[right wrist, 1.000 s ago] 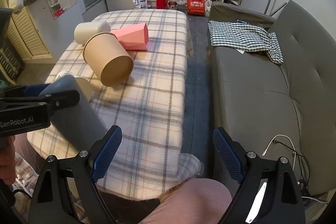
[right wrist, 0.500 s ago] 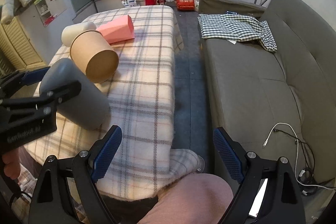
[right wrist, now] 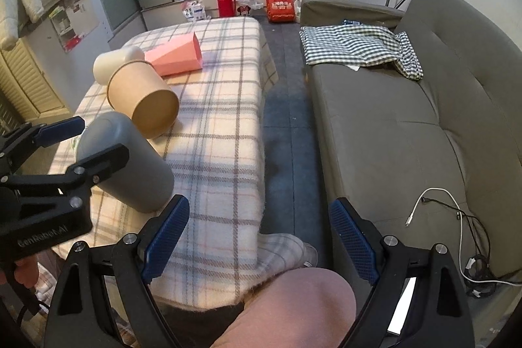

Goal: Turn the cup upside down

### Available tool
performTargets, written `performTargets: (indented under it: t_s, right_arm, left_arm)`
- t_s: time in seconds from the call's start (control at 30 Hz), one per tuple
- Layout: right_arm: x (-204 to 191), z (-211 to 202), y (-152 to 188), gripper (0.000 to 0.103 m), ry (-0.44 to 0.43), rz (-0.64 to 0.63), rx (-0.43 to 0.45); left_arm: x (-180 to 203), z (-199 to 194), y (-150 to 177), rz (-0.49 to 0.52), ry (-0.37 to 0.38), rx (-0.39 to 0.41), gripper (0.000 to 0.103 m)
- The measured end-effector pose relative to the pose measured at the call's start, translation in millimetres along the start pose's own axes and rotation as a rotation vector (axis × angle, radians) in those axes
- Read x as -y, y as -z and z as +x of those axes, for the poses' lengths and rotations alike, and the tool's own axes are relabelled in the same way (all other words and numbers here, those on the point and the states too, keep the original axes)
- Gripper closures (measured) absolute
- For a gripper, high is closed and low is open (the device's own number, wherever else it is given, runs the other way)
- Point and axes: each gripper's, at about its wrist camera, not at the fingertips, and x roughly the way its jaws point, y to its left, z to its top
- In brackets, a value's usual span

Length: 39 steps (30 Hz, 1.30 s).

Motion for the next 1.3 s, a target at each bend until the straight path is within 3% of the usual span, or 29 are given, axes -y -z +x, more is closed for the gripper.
performTargets:
  t_s: [0.3, 0.57, 0.83, 0.9, 0.97, 1.03, 1.1, 1.3]
  right_arm:
    - [-19, -49, 1, 0.014, -0.026, -0.006, 0.119]
    - [-61, -76, 17, 0.014, -0.103, -0.048, 0.234]
    - [-90, -69, 42, 0.014, -0.122, -0.069, 0.309]
    - [-96, -65, 48, 0.014, -0.108, -0.073, 0.327]
    - [-100, -60, 53, 0.014, -0.102, -0.081, 0.332]
    - [-105, -55, 56, 0.006, -0.1, -0.094, 0.323]
    - [-105, -54, 60, 0.0, -0.088, -0.092, 0.325]
    - [-107, -50, 64, 0.0, -0.082, -0.086, 0.329]
  left_arm:
    - [-31, -71, -2, -0.089, -0.015, 0.187, 0.022]
    - [-71, -117, 32, -0.135, -0.058, 0.306, 0.022]
    - [-90, -126, 79, -0.173, -0.088, 0.348, 0.021]
    - [-91, -122, 92, -0.183, -0.104, 0.364, 0.01]
    - [-90, -122, 105, -0.192, -0.125, 0.391, 0.005]
    - [-91, -120, 112, -0.2, -0.124, 0.393, 0.0]
    - [-94, -116, 118, -0.213, -0.134, 0.382, 0.0]
    - [-95, -111, 125, -0.206, -0.147, 0.371, 0.0]
